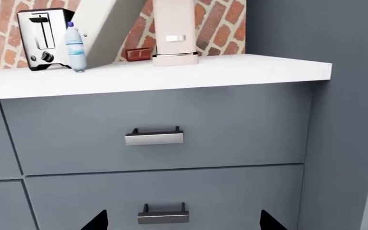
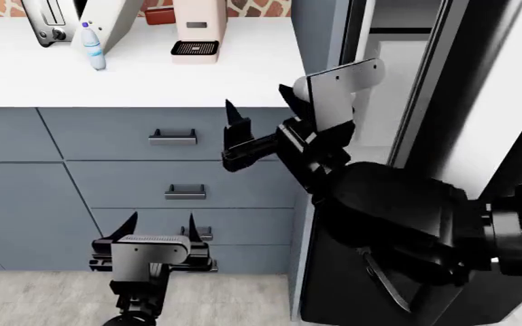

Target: Open the fridge door

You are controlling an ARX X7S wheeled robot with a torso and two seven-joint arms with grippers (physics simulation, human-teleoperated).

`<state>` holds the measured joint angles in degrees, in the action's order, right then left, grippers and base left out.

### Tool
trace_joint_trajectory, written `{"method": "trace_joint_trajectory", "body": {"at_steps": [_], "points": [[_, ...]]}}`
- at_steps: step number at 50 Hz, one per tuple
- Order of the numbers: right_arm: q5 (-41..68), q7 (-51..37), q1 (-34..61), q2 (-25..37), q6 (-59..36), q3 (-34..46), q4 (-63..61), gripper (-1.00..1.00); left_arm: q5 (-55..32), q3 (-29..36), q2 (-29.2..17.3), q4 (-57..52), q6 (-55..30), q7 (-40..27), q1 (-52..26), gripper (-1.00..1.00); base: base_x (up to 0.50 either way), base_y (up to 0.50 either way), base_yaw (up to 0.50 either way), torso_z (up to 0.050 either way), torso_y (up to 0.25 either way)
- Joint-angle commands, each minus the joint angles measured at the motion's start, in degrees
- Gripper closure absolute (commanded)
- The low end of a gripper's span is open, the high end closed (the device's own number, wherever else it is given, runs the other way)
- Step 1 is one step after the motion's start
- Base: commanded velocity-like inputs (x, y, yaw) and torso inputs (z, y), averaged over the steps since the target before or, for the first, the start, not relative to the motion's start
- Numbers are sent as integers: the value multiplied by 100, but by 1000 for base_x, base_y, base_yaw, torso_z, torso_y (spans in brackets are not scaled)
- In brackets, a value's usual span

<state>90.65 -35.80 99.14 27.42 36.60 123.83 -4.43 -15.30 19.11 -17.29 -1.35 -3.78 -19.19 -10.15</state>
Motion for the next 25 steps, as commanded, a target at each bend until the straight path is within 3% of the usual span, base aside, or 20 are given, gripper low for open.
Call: {"method": "trace_joint_trajectory", "body": {"at_steps": [1, 25], "points": [[1033, 912, -324, -338, -258, -309, 1235, -100, -38, -28, -22, -7, -30, -31, -57, -100, 0, 0, 0, 0, 0], [857, 199, -905, 138, 435, -558, 900, -100, -50, 14, 13, 277, 33, -4, -217, -100, 0, 0, 0, 0, 0]]}}
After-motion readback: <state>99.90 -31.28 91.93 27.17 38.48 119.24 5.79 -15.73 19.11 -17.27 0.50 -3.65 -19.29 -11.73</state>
